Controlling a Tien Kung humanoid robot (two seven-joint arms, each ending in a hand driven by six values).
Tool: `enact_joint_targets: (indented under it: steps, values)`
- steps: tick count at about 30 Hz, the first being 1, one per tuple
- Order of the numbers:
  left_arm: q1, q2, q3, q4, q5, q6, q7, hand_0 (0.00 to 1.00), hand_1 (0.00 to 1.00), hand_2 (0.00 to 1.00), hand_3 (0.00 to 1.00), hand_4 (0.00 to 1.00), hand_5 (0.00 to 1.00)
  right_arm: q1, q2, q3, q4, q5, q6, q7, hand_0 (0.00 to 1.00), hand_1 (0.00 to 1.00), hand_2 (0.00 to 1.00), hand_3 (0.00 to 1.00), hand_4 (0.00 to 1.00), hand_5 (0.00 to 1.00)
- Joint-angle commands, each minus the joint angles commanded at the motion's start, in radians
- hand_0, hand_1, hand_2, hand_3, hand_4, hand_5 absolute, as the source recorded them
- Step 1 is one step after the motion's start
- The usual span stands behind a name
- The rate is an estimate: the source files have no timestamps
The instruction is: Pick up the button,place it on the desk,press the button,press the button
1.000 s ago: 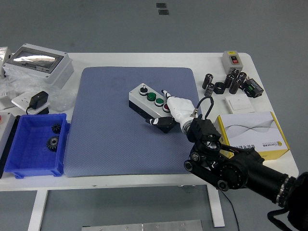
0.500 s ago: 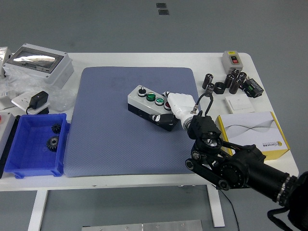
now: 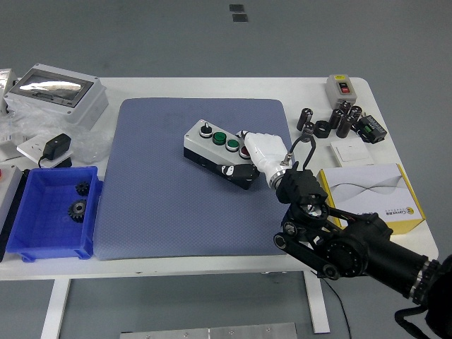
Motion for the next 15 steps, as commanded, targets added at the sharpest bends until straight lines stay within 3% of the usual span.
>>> enact_joint_targets:
  steps: [5,6,11,15]
  values:
    - [0.001,-0.003,0.001,-0.001,-0.003,0.004,0.0,0.714,0.694,0.686,0.854,0.502,0.75,0.001,-0.028,0.029,0.039,0.013,-0.056,0.099,0.083,0.296,0.394,0.407,0.22,0.002]
    - [0.001,-0.004,0.001,-0.001,-0.003,0.004,0.0,0.715,0.693,0.686,0.854,0.501,0.757,0.003,-0.041,0.028,0.054,0.017,-0.06,0.132,0.074,0.279,0.409,0.409,0.178,0.002]
    - [0.0,-0.005,-0.001,-0.002,-0.001,0.005,0.001,0.715,0.693,0.686,0.854,0.501,0.757,0.018,-0.085,-0.03,0.111,0.001,-0.036,0.262,0.074,0.279,0.409,0.409,0.178,0.002]
    - [0.001,-0.006,0.0,-0.003,-0.001,0.005,0.003,0.714,0.693,0.686,0.853,0.499,0.767,0.025,-0.094,-0.083,0.121,-0.025,-0.016,0.347,0.078,0.261,0.418,0.403,0.144,0.002]
